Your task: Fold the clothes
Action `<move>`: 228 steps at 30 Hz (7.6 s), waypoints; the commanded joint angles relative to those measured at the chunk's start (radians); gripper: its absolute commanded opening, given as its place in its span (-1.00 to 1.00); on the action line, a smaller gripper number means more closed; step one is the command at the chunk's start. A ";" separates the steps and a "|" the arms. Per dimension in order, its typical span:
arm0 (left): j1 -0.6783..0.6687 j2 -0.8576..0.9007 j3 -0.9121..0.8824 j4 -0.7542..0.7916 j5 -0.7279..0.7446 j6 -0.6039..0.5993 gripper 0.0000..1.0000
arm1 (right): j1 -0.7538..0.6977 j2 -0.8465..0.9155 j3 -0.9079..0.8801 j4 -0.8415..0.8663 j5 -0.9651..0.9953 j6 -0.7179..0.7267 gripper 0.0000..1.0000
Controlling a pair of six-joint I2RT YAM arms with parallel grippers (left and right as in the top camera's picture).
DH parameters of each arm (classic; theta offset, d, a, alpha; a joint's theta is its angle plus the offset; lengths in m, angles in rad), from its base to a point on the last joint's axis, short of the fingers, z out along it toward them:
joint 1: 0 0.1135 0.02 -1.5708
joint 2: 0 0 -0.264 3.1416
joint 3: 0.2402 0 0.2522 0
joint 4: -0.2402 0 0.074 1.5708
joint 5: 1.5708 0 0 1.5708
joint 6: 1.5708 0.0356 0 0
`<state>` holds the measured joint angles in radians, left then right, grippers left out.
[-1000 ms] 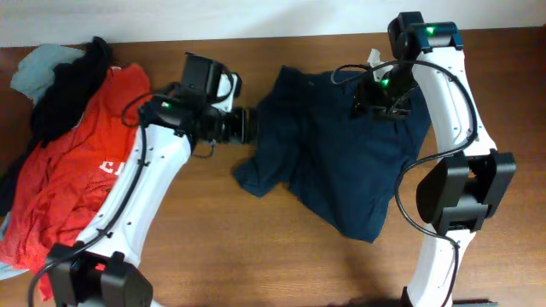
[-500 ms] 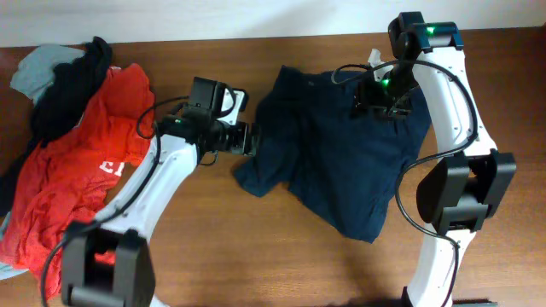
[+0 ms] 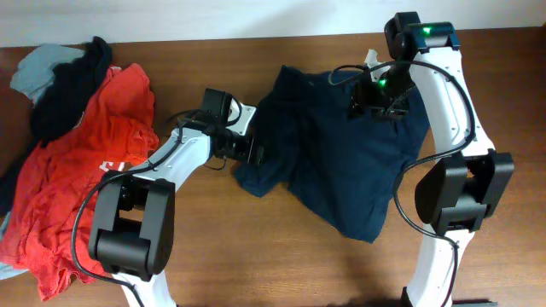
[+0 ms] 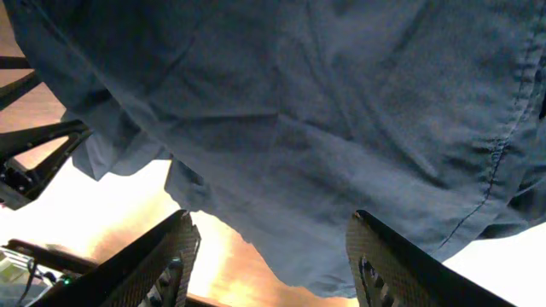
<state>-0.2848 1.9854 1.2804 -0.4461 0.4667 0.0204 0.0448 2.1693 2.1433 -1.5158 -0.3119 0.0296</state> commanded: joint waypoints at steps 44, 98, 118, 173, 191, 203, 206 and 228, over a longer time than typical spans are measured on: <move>0.121 -0.023 0.502 -0.266 -0.133 0.057 -0.99 | 0.008 -0.027 0.021 0.005 0.002 -0.019 0.21; -0.351 -0.023 0.340 -0.891 -0.066 0.079 0.42 | -0.287 0.179 0.021 0.683 -0.078 -0.006 0.73; -0.354 -0.177 0.340 -0.798 -0.170 -0.109 0.18 | -0.057 0.273 0.021 0.731 0.339 -0.008 0.68; -0.238 -0.306 0.340 -0.724 -0.535 -0.369 0.33 | -0.100 0.343 0.394 0.311 0.301 0.217 -0.92; -0.280 -0.306 0.212 -0.620 -0.176 -0.212 0.34 | -0.296 0.343 0.594 0.105 -0.005 0.262 -0.92; -0.520 -0.274 0.110 -0.383 -0.261 0.057 0.63 | -0.301 0.343 0.594 0.107 -0.011 0.256 -0.92; -0.544 -0.227 0.111 -0.361 -0.323 0.057 0.74 | -0.301 0.343 0.594 0.107 -0.010 0.256 -0.92; -0.674 -0.001 0.111 -0.069 -0.383 0.177 0.74 | -0.340 0.343 0.594 0.101 -0.010 0.237 -0.92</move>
<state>-0.9382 1.9408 1.3911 -0.5320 0.1165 0.1768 -0.2749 2.5072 2.7155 -1.4113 -0.3134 0.2813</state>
